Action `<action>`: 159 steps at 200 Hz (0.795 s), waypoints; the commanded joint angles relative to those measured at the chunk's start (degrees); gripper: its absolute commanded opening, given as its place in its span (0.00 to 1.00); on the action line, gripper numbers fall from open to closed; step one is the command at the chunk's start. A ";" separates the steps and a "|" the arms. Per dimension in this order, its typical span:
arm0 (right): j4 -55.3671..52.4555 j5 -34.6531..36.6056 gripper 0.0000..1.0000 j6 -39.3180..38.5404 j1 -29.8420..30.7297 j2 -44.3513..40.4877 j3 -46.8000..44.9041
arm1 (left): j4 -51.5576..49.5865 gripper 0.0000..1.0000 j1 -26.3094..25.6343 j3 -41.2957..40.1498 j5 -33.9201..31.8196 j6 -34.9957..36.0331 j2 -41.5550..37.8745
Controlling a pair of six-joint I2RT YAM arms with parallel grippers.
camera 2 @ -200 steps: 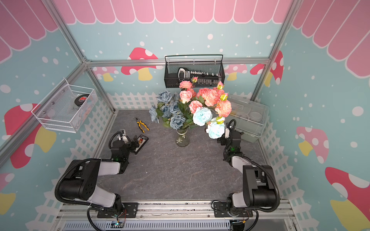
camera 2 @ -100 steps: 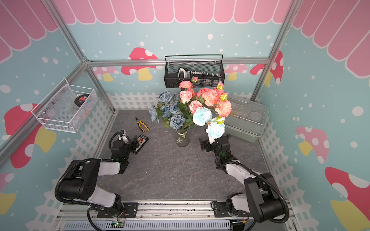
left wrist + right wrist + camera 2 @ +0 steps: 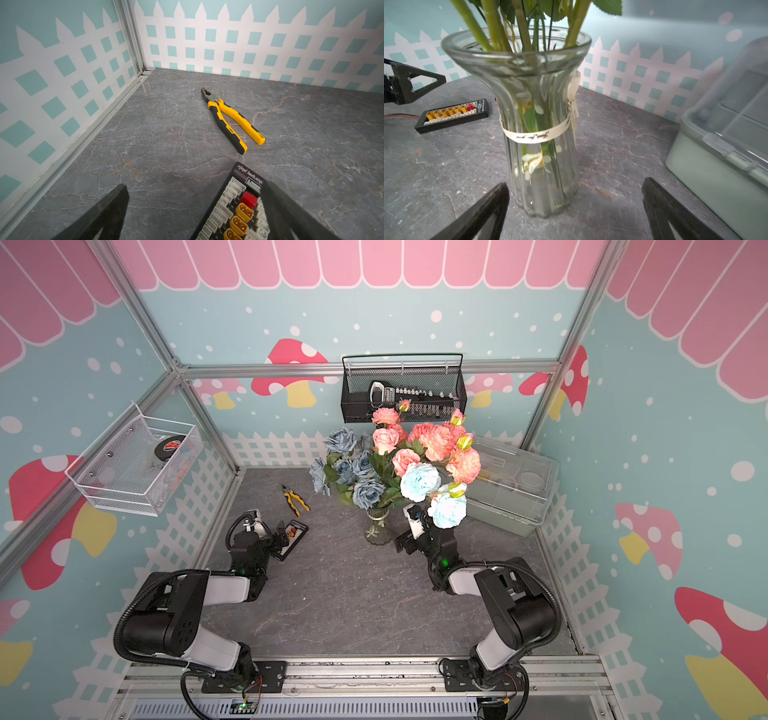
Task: Pick out pink flowers from the vase
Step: Adjust the vase at the center of the board.
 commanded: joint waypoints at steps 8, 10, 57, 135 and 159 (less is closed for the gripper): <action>4.02 -2.28 0.99 0.04 1.31 2.48 3.89 | 0.80 0.99 -0.20 0.63 -0.65 0.14 -0.12; 4.08 -2.30 0.99 -0.01 1.40 2.62 4.01 | 0.82 0.99 -0.20 0.63 -0.72 0.14 -0.14; 4.97 -2.56 0.99 -0.12 1.80 5.01 5.14 | 0.82 0.99 -0.18 0.63 -0.71 0.14 -0.12; 5.95 -3.46 0.99 -0.91 1.79 8.39 6.16 | 0.80 0.99 -0.17 0.63 -0.63 0.14 -0.13; 7.62 -4.70 0.99 -1.08 1.72 9.47 6.54 | 0.80 0.99 -0.20 0.63 -0.67 0.14 -0.12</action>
